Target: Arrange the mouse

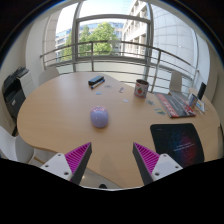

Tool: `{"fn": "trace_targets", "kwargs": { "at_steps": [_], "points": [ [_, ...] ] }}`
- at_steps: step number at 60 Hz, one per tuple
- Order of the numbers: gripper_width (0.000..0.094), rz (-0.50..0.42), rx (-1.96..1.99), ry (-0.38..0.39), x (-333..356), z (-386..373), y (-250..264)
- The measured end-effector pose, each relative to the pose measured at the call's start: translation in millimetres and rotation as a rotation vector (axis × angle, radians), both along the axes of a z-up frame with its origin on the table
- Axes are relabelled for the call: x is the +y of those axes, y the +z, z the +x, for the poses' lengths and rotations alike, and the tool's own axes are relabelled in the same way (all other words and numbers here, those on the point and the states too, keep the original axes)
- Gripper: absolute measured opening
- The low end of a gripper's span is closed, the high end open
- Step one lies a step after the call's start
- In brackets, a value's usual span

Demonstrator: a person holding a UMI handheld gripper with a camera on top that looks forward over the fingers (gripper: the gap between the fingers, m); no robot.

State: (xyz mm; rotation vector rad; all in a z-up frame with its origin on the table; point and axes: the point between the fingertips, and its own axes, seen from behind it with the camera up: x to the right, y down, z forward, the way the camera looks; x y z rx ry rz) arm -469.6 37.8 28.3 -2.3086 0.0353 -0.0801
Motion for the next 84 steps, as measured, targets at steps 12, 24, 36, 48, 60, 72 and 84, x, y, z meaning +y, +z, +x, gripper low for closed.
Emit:
{"fn": "trace_targets", "kwargs": {
  "at_steps": [12, 24, 36, 48, 60, 72, 84],
  "points": [
    [0.0845, -0.005, 0.022, 0.064, 105, -28, -28],
    [0.077, -0.013, 0.035, 0.061, 152, -34, -47],
    [0.053, 0.001, 0.024, 0.085, 163, -37, -47],
    [0.0435, 0.015, 0.023, 0.098, 156, -37, -29],
    [0.0434, 0.27, 0.044, 0.139, 109, -34, 121],
    [0.0431, 0.444, 0.011, 0.06, 44, 74, 241],
    [0.0431, 0.271, -0.029, -0.066, 15, 233, 152]
  ]
}}
